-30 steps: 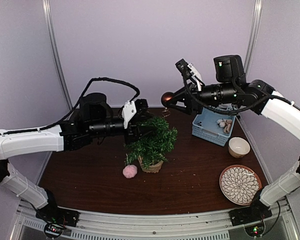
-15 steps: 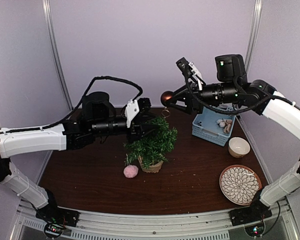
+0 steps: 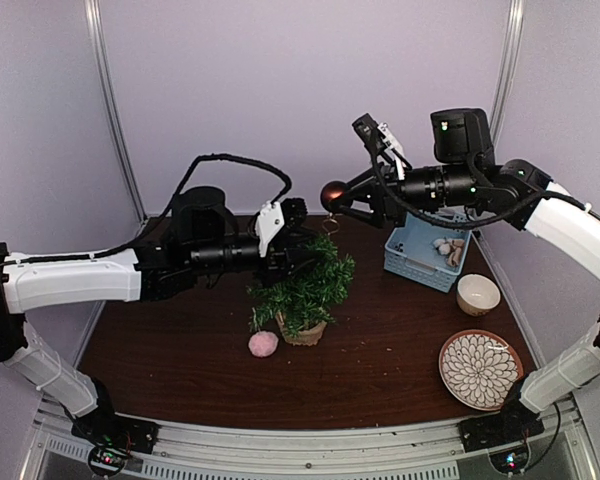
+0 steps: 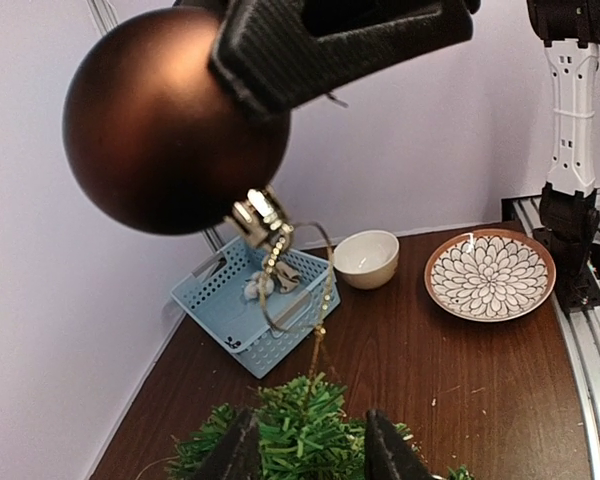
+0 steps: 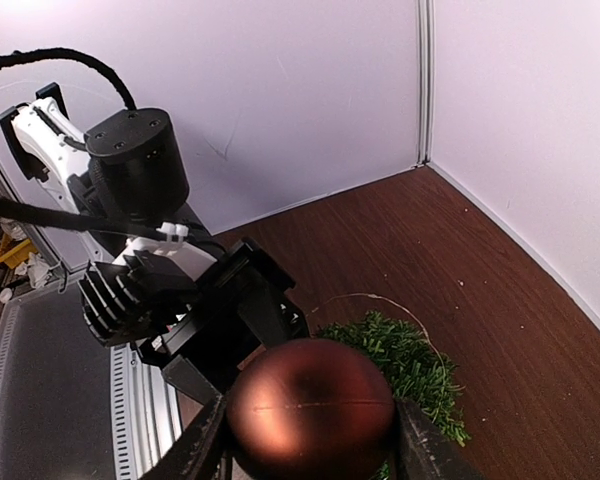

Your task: Decorate the small christmas tree

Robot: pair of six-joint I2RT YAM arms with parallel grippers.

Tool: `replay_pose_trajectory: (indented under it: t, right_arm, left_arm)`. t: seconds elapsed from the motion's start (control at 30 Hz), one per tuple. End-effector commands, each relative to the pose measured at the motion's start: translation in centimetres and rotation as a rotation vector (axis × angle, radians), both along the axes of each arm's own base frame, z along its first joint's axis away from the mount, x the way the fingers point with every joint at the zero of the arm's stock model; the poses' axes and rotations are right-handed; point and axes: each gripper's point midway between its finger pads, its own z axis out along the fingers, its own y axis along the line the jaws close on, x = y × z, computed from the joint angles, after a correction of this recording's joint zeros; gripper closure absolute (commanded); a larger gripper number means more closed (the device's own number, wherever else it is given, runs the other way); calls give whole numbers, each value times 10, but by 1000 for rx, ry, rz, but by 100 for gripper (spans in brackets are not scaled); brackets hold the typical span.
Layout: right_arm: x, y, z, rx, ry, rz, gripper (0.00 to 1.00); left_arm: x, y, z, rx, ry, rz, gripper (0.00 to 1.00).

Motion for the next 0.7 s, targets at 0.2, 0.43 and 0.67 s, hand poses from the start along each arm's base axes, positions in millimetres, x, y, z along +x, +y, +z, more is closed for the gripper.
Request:
replay_pose_trajectory:
  t: [0.2, 0.43, 0.67]
  right_arm:
    - [-10, 1, 17, 52, -18, 29, 62]
    - [2, 0, 7, 30, -14, -30, 63]
    - [11, 2, -4, 7, -6, -60, 64]
  left_arm:
    - [-4, -9, 39, -115, -44, -36, 78]
    - [-12, -7, 34, -110, -6, -65, 100]
    - [-15, -2, 19, -71, 53, -56, 100]
